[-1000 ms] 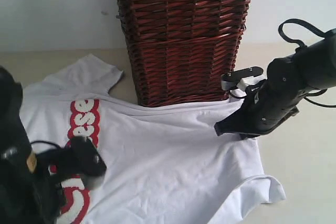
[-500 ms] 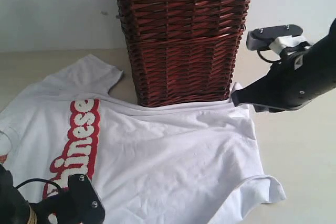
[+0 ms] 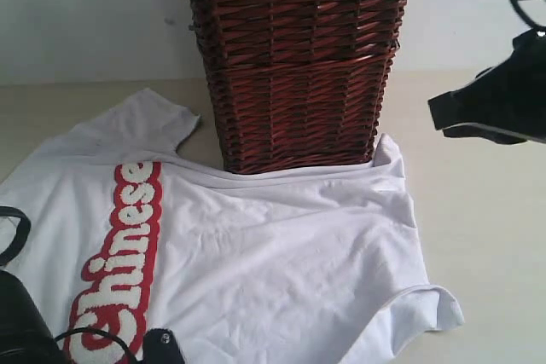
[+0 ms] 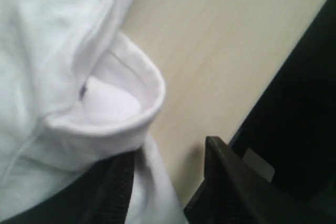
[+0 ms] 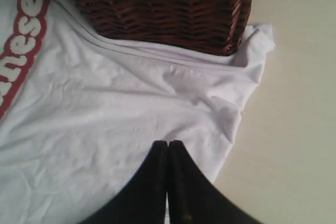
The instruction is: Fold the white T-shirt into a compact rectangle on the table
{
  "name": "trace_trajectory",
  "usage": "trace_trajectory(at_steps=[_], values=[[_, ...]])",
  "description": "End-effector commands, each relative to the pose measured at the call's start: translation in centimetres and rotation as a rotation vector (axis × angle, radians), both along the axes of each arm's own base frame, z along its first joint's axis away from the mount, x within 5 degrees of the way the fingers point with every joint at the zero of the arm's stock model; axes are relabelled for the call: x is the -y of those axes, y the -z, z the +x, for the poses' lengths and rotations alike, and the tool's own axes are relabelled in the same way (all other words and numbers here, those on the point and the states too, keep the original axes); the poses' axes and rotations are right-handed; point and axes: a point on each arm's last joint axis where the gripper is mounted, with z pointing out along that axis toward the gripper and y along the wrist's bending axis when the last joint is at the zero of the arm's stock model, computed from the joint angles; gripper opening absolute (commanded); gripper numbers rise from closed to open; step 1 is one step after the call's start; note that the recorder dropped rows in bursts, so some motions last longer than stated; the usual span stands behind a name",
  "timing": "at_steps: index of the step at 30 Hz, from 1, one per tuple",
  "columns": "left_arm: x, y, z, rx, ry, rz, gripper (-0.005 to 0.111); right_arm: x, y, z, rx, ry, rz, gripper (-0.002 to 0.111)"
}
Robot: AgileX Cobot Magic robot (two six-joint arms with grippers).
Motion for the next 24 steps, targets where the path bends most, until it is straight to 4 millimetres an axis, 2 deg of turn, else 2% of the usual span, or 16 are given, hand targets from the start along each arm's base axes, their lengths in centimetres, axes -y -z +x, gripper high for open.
trace_trajectory(at_steps=[1,5,9,12,20,24], values=[[-0.1,1.3,0.1,0.013,-0.009,0.031,0.038,0.7,-1.7,-1.7,0.076,-0.018,0.008,0.000],[0.0,0.7,0.1,-0.020,0.010,0.069,0.000,1.0,-2.5,-2.5,0.114,-0.028,0.008,0.000],[0.5,-0.4,0.3,-0.052,0.059,0.110,0.000,1.0,-2.6,-2.8,0.116,-0.035,0.004,0.000],[0.6,-1.9,0.2,-0.089,0.141,0.122,0.000,1.0,-2.6,-2.8,0.116,-0.035,0.004,0.000],[0.8,-8.7,0.3,-0.015,0.283,-0.040,0.000,1.0,-2.6,-2.8,0.115,-0.035,0.004,0.000],[-0.5,-11.2,0.8,-0.008,0.310,-0.089,0.000,1.0,-2.6,-2.8,0.114,-0.035,0.006,0.000]])
